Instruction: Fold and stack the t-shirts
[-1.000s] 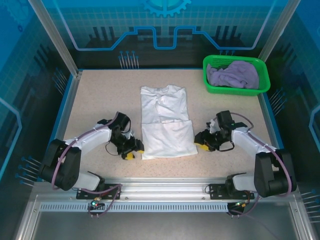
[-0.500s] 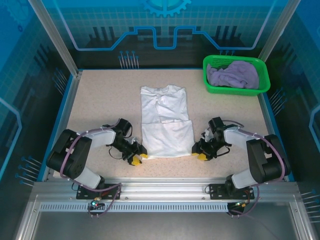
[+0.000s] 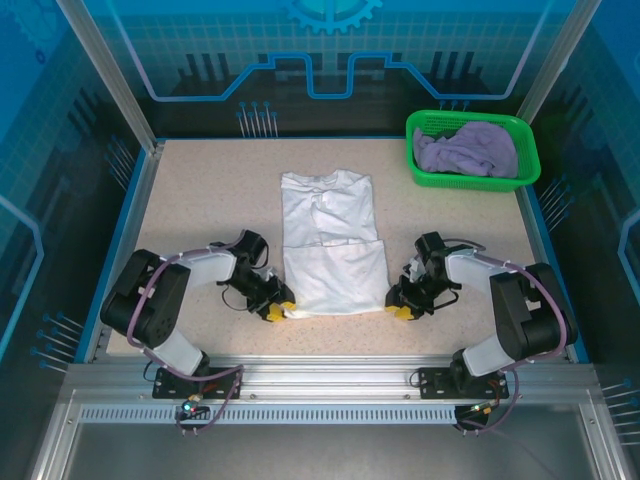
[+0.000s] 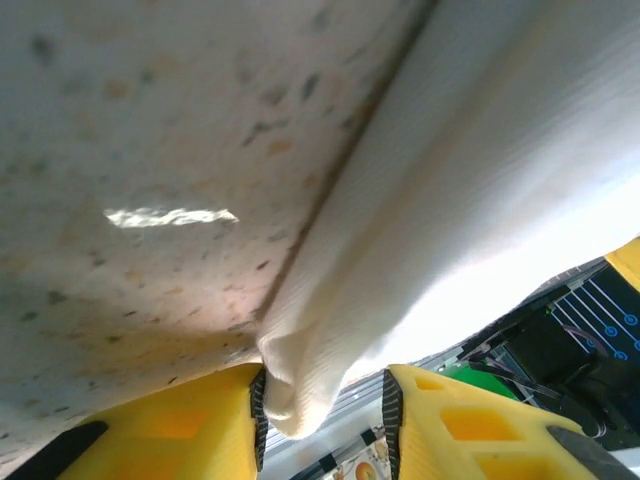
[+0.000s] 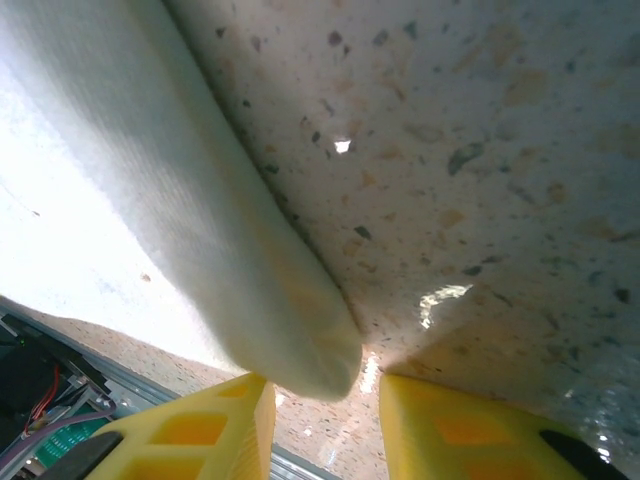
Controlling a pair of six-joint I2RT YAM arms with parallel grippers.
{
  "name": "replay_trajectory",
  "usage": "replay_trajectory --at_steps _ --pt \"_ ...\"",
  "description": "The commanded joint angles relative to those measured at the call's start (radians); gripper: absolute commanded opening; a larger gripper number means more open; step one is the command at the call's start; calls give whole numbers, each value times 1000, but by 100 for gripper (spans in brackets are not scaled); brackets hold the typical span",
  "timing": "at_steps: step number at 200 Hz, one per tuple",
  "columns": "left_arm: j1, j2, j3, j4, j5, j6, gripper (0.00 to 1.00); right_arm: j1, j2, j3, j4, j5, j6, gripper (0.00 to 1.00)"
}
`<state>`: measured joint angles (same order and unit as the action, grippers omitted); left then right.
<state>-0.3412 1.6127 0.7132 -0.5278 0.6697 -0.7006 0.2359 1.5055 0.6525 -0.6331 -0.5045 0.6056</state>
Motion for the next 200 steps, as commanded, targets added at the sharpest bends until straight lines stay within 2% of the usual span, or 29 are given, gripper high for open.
replay_trajectory --at_steps 1,16,59,103,133,157,200 --pt "1 15 36 -44 -38 35 36 11 5 28 41 51 5 34" --pt "1 19 43 -59 -61 44 32 11 25 37 35 54 1 33" --pt "-25 20 85 -107 -129 64 24 24 47 73 35 58 7 17" --pt "-47 24 115 -150 -173 82 6 32 70 109 -24 124 -11 0" --pt "-61 1 118 -211 -213 103 0 75 56 110 -64 170 -23 0" --pt "-85 -17 108 -271 -230 109 0 147 31 95 -96 189 -3 0" --pt "-101 -82 54 -351 -143 90 0 332 -68 33 -154 214 98 0"
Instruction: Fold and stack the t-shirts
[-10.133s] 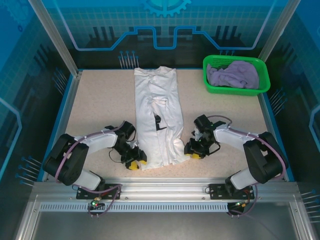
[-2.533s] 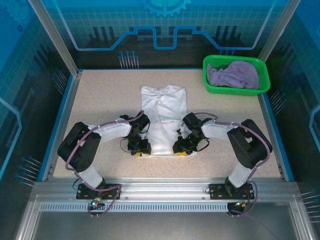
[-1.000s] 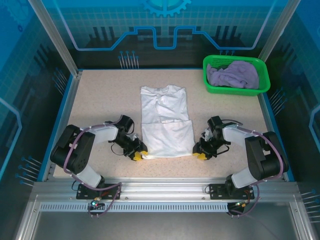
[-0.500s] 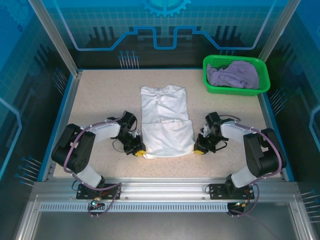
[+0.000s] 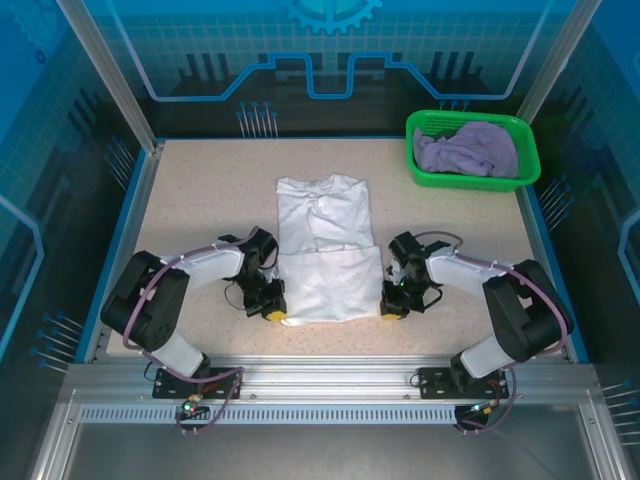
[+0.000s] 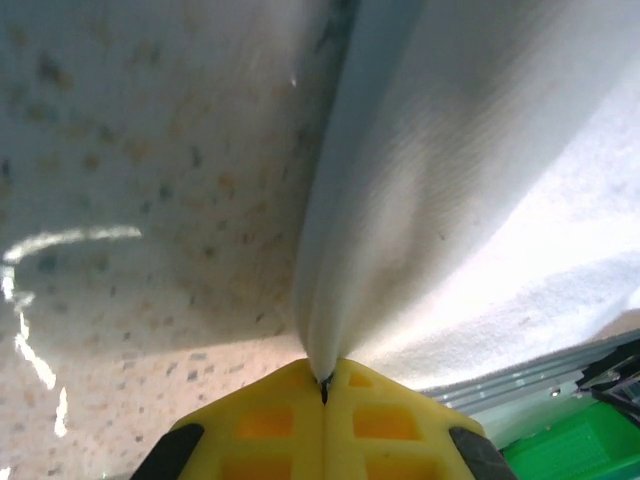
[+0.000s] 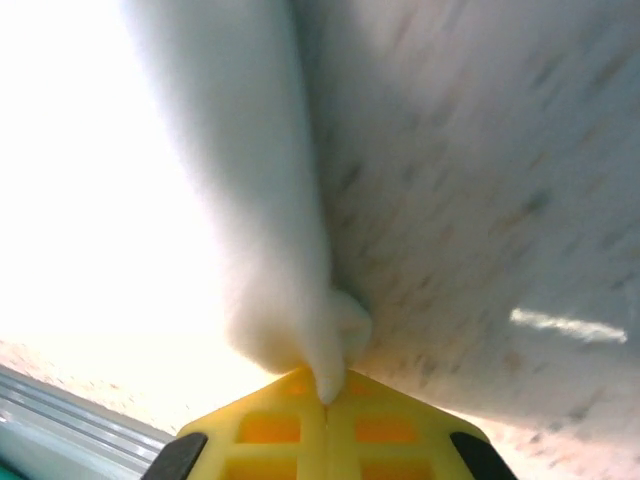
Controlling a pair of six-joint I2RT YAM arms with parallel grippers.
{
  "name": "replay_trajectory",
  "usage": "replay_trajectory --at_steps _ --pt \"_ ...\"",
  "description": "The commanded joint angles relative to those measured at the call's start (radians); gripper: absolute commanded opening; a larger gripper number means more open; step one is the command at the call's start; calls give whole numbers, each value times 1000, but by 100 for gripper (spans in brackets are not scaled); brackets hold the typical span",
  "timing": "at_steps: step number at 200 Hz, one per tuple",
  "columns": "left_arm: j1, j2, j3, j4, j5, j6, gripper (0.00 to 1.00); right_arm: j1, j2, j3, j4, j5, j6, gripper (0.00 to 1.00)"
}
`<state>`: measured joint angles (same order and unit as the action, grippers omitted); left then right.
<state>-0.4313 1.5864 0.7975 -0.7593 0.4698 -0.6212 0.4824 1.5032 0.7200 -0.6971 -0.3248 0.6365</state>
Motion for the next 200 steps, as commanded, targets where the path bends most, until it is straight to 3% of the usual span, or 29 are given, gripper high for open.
replay_trajectory --at_steps 1,56,99,128,158,200 --pt "-12 -59 -30 -123 57 10 0 90 -69 -36 -91 36 69 0" --pt "-15 -229 -127 -233 98 -41 0 205 -353 -143 -154 60 220 0" --pt "-14 -275 -96 -269 65 -41 0 213 -468 -119 -200 92 231 0" --pt "2 -259 37 -324 20 -4 0 181 -421 -14 -213 120 175 0" --pt "56 -203 229 -354 5 24 0 39 -318 151 -214 96 77 0" --pt "165 -65 470 -284 16 0 0 -111 -48 523 -267 62 -59 0"
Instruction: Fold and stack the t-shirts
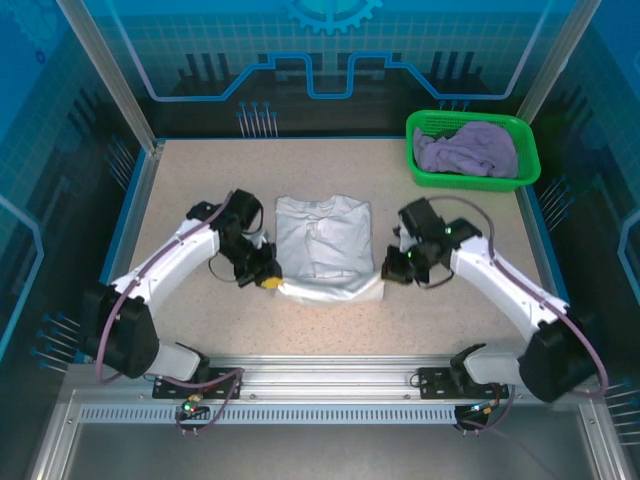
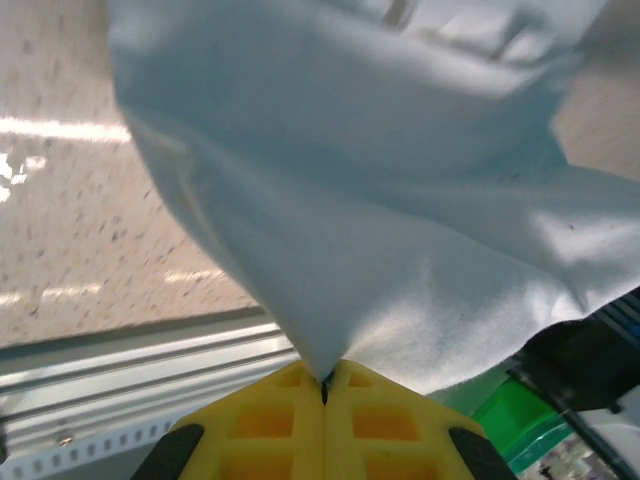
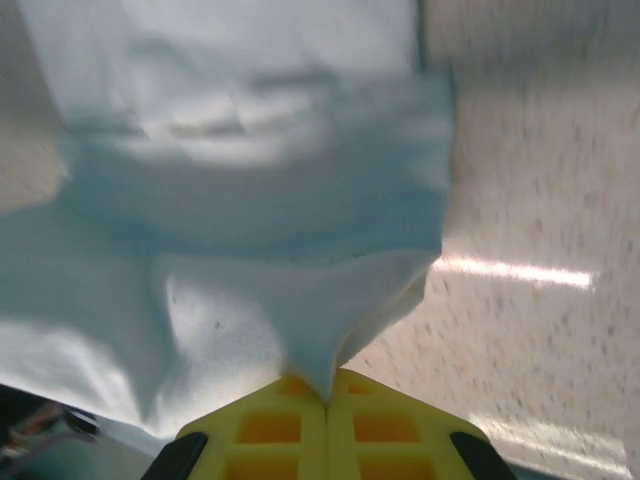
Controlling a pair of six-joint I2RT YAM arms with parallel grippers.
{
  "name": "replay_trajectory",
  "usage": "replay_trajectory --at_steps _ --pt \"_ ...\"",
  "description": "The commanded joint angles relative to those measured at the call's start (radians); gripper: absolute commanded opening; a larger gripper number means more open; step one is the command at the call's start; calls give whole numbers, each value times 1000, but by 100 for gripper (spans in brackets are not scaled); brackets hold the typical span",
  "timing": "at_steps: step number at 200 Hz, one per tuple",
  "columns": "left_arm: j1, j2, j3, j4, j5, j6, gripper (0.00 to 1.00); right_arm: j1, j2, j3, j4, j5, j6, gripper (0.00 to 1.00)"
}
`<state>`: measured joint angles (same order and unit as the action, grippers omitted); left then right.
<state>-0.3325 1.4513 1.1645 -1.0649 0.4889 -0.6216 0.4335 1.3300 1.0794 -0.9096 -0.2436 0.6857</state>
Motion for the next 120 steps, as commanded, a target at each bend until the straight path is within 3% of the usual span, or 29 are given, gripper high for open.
replay_trajectory --at_steps 1,20,80,120 --pt "70 73 106 25 -1 -1 0 -66 134 174 -56 -21 -110 0" --pt "127 159 193 93 27 -29 0 -111 271 326 -59 -26 -113 0" --pt "196 509 542 156 69 -49 0 -163 749 889 -155 -82 -58 0" --pt "281 669 712 161 7 -108 3 -182 1065 1272 -233 -117 13 7"
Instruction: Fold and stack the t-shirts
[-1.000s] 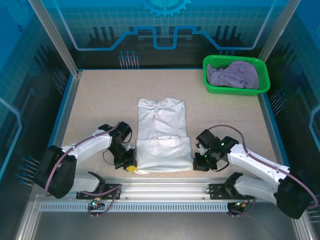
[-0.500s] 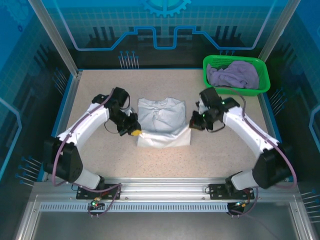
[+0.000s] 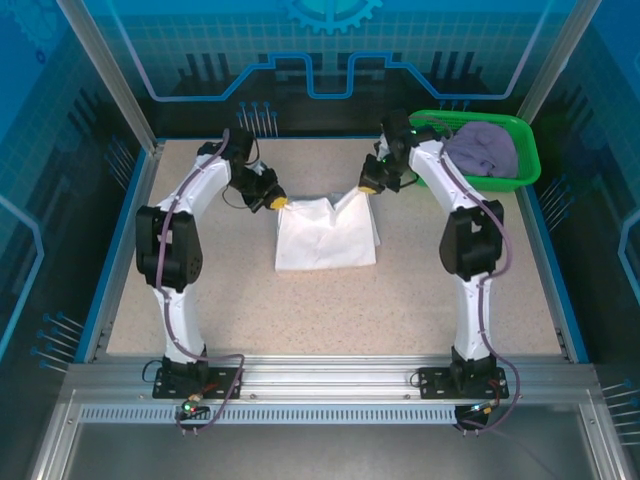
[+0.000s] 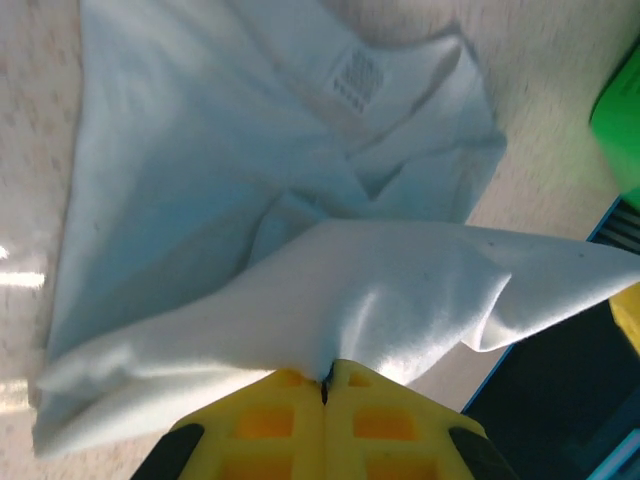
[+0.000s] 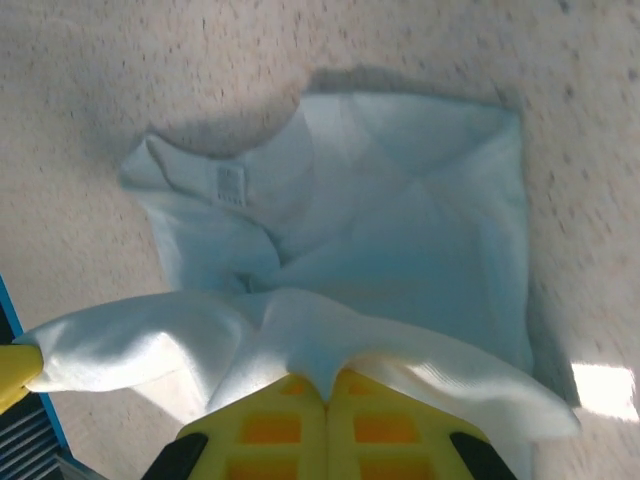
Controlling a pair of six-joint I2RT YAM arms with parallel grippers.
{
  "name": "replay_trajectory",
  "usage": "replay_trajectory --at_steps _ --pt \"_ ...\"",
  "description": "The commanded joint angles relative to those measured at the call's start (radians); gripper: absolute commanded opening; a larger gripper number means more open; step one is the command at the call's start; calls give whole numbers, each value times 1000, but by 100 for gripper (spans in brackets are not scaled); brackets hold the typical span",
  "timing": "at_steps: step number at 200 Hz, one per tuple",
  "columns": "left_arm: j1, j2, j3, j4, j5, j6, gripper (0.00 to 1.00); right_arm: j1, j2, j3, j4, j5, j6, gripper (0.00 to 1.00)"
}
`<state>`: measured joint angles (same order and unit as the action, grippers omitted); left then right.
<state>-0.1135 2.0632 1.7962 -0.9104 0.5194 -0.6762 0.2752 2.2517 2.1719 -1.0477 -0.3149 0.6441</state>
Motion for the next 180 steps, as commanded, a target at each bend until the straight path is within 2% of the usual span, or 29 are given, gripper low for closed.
replay_trajectory --at_steps 1,11,22,37,41,55,72,81,94,106,115,129,144,166,180 --pt "64 61 82 7 -26 -55 3 -24 151 189 -96 -47 57 7" --pt "84 97 108 14 -39 -75 6 -30 228 279 -115 -58 80 15" --pt "101 140 141 25 -39 -98 24 -40 306 372 -144 -71 117 30" --pt "116 203 215 11 -34 -116 24 -67 371 422 -152 -105 182 40" --pt "121 217 241 -1 -40 -120 28 -75 377 423 -147 -117 198 42" --pt "139 239 309 -19 -49 -126 52 -94 362 424 -126 -121 213 49" --pt "156 201 369 -53 -116 -104 69 -97 279 409 -119 -46 155 53" --pt "156 160 373 -57 -146 -88 72 -91 213 356 -98 -33 122 54" --pt "146 101 344 -49 -157 -82 71 -65 96 209 -30 -48 82 51" --pt "117 43 281 -23 -154 -87 66 -23 -29 35 49 -50 57 48" --pt "82 6 220 14 -137 -92 60 20 -109 -100 118 -47 46 46" --pt "14 -29 127 67 -103 -94 45 83 -187 -262 198 -26 40 40" --pt "-64 -43 26 119 -79 -87 35 135 -209 -384 264 -25 58 34" --pt "-138 -18 -110 192 -56 -87 32 186 -164 -477 341 -56 91 22" --pt "-155 -2 -200 246 -65 -77 31 206 -114 -483 336 -23 68 17"
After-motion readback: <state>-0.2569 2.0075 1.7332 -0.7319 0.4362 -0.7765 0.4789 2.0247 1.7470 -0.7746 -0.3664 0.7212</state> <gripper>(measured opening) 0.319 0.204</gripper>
